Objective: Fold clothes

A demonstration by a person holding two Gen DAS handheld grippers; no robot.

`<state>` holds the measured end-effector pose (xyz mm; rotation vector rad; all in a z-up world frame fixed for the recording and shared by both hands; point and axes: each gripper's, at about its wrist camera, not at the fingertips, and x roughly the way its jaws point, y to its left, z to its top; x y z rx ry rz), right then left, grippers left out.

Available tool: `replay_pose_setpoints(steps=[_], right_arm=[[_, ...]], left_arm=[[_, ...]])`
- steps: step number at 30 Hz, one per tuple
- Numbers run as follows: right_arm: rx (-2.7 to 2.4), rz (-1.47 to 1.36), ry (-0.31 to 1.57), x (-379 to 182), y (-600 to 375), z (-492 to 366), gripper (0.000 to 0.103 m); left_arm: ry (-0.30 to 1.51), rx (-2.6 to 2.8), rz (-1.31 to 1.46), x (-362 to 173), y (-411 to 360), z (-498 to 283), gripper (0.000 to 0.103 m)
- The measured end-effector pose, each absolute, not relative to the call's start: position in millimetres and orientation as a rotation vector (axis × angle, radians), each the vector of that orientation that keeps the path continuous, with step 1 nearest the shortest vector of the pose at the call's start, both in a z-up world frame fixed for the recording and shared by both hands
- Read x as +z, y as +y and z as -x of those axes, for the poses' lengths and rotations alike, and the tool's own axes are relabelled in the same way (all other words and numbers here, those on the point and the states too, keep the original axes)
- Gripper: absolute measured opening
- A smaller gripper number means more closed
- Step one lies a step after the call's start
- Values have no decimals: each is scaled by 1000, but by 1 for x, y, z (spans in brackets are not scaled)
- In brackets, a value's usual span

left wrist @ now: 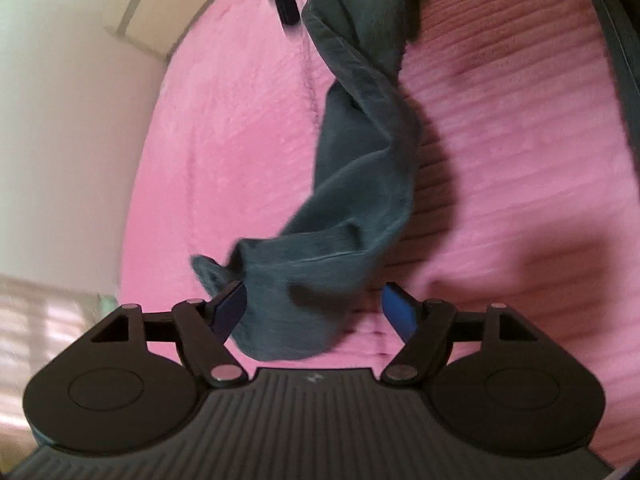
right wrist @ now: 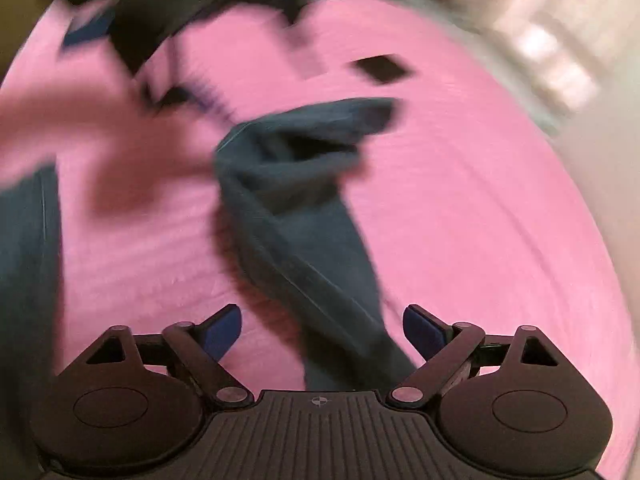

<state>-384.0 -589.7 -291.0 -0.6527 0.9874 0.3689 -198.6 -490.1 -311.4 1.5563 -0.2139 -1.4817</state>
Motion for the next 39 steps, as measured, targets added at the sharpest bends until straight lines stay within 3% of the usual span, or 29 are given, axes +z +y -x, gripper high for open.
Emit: replay_pose_setpoints(steps=[2,3,7,11,13,14,16,18,19,22,28,32,33,34,35,39], right_arm=[[414,708,1044,-307,-580,369,53],[414,717,1060,-319,-584,364,27],[390,677,1061,-308,-585,374,8],[388,677,1042,-285,-579,401,4],[380,665,1029,-275,-579,412,2],[368,656,1023,-268,-580,417,2],[345,632,1011,-252,-581,423,2],[325,596,997,-237,-585,430,2],[322,581,992,-230,-587,436,2],[337,530,985,-194,-595,458,2],[417,370,975,-110,-630,466,2],[411,381,938,-109,-648,402,3],[347,378,911,-120,-654,383,15],[283,374,883,-132,-660,363,56],[221,352,860,-142,-667,346,74],[63,11,843,-154,-707,343,78]], left_arm=[[-293,-1513,-1574,-312,-499,190,73],[-362,-1531,-1609,-313,-502,188,74],[-583,-1626,-1733,-316,-515,183,74],[-797,-1686,-1886,-323,-528,180,73],[-765,-1757,-1929,-320,-536,181,63],[-744,-1777,-1936,-319,-539,182,59],[-668,-1782,-1943,-316,-544,185,24],[-582,-1776,-1933,-308,-544,189,8],[-543,-1775,-1914,-299,-540,193,5],[-367,-1775,-1798,-252,-521,205,3],[282,-1834,-1464,-126,-484,218,3],[503,-1668,-1382,-113,-505,191,9],[529,-1587,-1371,-120,-515,179,14],[569,-1445,-1350,-133,-525,160,21],[605,-1304,-1325,-146,-535,141,22],[679,-948,-1250,-190,-547,92,25]])
